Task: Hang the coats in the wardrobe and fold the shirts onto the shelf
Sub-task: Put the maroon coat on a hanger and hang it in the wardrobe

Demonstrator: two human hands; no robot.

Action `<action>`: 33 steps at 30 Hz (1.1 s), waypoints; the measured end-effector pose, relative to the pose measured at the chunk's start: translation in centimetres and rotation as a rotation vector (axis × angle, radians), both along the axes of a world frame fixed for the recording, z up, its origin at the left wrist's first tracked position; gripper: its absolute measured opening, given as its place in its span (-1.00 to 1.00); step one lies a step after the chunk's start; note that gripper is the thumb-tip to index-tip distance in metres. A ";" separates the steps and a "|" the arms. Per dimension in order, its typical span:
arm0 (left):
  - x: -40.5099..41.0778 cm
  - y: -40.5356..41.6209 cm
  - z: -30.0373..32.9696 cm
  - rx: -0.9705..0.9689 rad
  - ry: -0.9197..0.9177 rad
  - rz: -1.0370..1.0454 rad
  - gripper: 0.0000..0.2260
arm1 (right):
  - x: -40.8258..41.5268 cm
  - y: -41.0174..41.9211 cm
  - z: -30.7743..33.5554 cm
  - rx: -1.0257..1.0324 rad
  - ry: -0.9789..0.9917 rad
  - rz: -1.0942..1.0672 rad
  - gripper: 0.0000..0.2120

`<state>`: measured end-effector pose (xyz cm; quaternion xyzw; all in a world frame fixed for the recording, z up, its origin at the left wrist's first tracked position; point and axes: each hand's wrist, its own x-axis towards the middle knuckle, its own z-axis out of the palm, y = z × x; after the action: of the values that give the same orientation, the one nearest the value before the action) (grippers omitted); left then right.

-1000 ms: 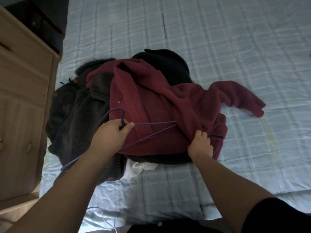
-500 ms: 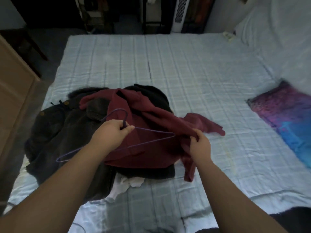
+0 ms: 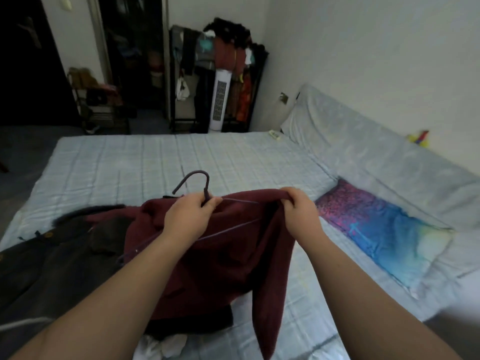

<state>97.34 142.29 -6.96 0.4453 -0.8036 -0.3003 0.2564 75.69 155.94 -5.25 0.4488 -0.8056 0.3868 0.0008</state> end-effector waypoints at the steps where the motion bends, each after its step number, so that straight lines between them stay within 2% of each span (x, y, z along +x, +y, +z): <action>1: -0.6 0.3 0.8 0.001 0.031 0.019 -0.73 | -0.2 0.1 1.4 -0.017 0.018 0.011 -0.80; 6: -4.6 1.1 5.3 0.022 0.199 -0.001 -0.72 | -1.0 0.5 7.3 -0.064 0.120 0.085 -0.85; 10: -8.2 2.5 8.1 0.050 0.297 0.000 -0.71 | -1.2 1.0 8.6 -0.140 0.109 0.128 -0.78; 13: -10.8 3.3 8.9 0.076 0.348 0.031 -0.71 | -1.6 1.1 8.7 -0.147 0.200 0.161 -0.71; 16: -12.2 3.4 9.0 0.098 0.393 0.074 -0.71 | -3.4 1.3 7.8 -0.032 0.282 0.175 -0.73; 18: -12.7 3.3 9.1 0.072 0.392 0.083 -0.70 | -5.1 1.2 7.3 0.116 0.471 0.183 -0.69; 19: -12.9 3.3 9.2 0.053 0.382 0.085 -0.71 | -6.0 1.0 7.3 0.125 0.567 0.194 -0.67; 23: -13.6 2.9 9.5 0.029 0.328 0.068 -0.75 | -9.1 0.1 10.2 -0.215 0.644 0.141 -0.76; 24: -13.8 2.9 9.4 0.035 0.325 0.065 -0.75 | -9.9 -0.3 11.1 -0.232 0.679 0.137 -0.77; 26: -14.3 2.9 8.6 0.053 0.331 0.061 -0.74 | -11.9 -1.3 11.9 -0.061 0.676 0.204 -0.85; 29: -15.4 3.2 7.3 0.097 0.349 0.080 -0.71 | -14.0 -2.3 12.1 0.475 0.442 0.350 -0.65; 30: -15.7 3.0 7.0 0.110 0.354 0.090 -0.70 | -14.3 -2.3 11.8 0.565 0.427 0.381 -0.65; 33: -16.4 2.3 6.7 0.137 0.354 0.081 -0.69 | -14.6 -2.1 11.0 0.556 0.507 0.416 -0.72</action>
<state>80.98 144.62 -0.27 0.4338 -0.7049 -0.4176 0.3749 61.13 153.84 5.79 0.6657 -0.7458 0.0245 -0.0003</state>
